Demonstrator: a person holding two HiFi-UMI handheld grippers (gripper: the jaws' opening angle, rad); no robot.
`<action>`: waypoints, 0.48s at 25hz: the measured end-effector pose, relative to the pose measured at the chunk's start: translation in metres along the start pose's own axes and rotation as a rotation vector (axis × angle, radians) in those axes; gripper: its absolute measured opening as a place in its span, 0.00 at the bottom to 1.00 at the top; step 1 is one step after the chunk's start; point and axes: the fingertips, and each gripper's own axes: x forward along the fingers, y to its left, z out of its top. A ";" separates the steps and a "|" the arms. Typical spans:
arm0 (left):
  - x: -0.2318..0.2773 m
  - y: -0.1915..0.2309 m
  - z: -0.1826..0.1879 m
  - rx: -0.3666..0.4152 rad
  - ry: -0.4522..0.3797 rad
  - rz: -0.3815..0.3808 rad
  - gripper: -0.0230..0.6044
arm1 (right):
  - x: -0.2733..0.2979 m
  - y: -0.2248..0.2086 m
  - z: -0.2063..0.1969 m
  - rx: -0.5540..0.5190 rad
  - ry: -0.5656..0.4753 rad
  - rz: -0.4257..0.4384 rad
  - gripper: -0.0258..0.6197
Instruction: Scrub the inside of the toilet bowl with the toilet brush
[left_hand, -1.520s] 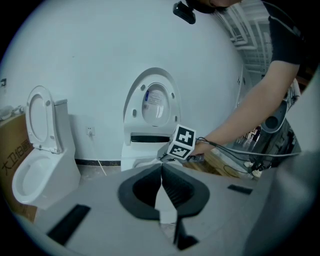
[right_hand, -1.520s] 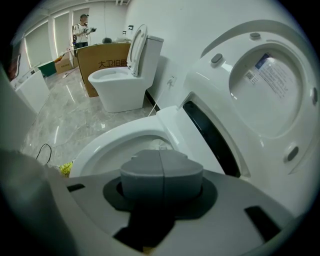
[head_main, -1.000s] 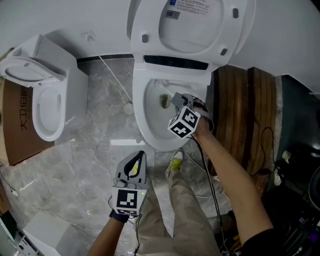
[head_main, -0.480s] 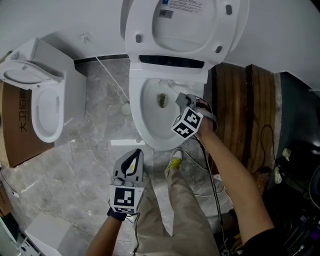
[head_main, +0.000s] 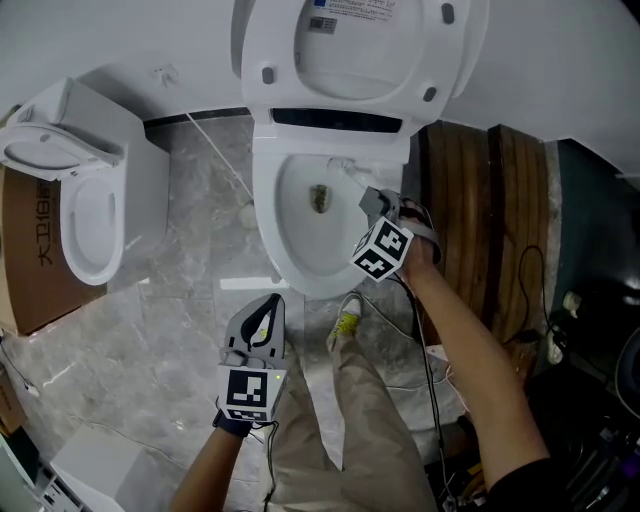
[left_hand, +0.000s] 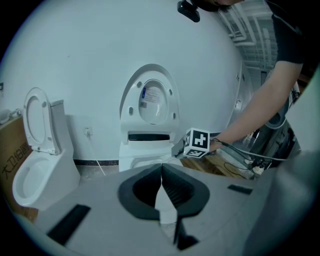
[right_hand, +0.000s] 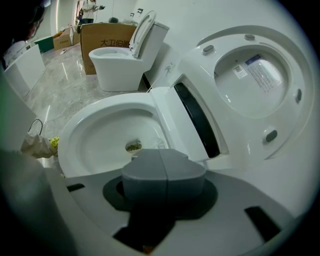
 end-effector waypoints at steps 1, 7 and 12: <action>0.000 -0.001 0.000 0.000 0.001 0.000 0.06 | -0.001 0.000 -0.002 0.004 0.004 -0.002 0.27; 0.002 -0.007 0.004 0.010 0.006 -0.009 0.06 | -0.008 -0.005 -0.018 0.044 0.030 0.004 0.28; 0.007 -0.011 0.011 0.016 -0.001 -0.014 0.06 | -0.014 -0.005 -0.029 0.056 0.041 0.007 0.27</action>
